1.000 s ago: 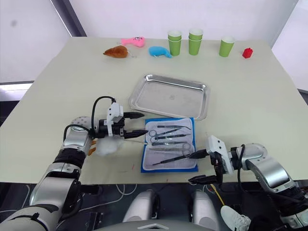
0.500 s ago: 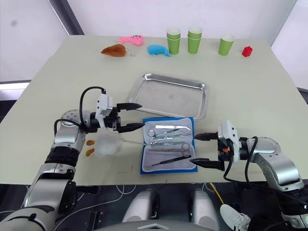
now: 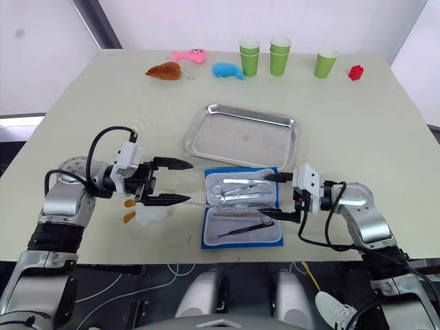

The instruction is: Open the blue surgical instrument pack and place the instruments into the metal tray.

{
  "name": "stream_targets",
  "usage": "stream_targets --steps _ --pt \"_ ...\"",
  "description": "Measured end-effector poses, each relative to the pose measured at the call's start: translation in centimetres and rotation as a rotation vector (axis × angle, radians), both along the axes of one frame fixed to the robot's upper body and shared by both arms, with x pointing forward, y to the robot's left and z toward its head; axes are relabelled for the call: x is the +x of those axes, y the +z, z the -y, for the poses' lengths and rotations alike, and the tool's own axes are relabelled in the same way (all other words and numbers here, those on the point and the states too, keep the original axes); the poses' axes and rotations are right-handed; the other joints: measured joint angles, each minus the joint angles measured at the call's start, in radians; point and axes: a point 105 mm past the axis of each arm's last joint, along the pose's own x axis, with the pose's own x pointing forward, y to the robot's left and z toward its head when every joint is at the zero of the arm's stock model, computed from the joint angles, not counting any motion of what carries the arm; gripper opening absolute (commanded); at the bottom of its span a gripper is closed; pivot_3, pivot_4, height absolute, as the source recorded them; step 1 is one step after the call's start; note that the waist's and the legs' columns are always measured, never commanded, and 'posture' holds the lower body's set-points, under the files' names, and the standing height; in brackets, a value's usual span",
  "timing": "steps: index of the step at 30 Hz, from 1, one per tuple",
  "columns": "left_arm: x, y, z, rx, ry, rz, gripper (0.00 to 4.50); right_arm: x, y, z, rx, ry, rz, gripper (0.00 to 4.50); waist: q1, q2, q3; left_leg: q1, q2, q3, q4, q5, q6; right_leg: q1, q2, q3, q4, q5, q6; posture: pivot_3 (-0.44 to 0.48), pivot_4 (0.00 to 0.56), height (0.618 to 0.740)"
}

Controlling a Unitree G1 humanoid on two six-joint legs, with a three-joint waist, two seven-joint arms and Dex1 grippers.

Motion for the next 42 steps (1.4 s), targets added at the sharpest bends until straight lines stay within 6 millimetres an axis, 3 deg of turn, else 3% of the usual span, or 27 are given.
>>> stream_targets --steps 4,14,33,42 --pt "-0.6 0.6 -0.1 0.018 -0.018 0.025 4.24 0.3 -0.7 -0.7 -0.009 0.021 -0.009 4.41 -0.001 0.0 0.0 0.0 0.0 0.0 0.0 0.0 0.0 0.0 0.0 0.0 0.0 0.0 0.0 0.0 0.15 0.739" --pt "-1.1 0.6 -0.1 0.022 -0.03 0.023 4.24 0.7 -3.7 -0.3 -0.073 -0.004 -0.044 4.41 -0.001 0.002 0.001 0.001 0.0 0.001 0.0 0.0 0.0 0.0 0.0 0.001 0.001 0.0 0.0 0.0 0.15 0.739" --pt "-1.7 -0.4 -0.6 0.016 -0.024 0.008 4.24 0.8 -4.9 -0.5 -0.099 -0.043 -0.13 4.41 -0.001 -0.001 -0.002 0.009 0.001 0.002 0.0 0.0 0.0 0.005 0.001 0.004 0.004 0.0 -0.001 0.0 0.15 0.739" --pt "-2.6 2.2 -1.9 -0.029 -0.024 0.038 4.24 0.9 -5.2 -0.6 -0.098 -0.044 -0.137 4.41 -0.003 -0.004 -0.004 0.014 0.002 0.004 0.0 0.0 0.0 0.007 0.002 0.006 0.004 -0.002 -0.004 0.0 0.15 0.739"
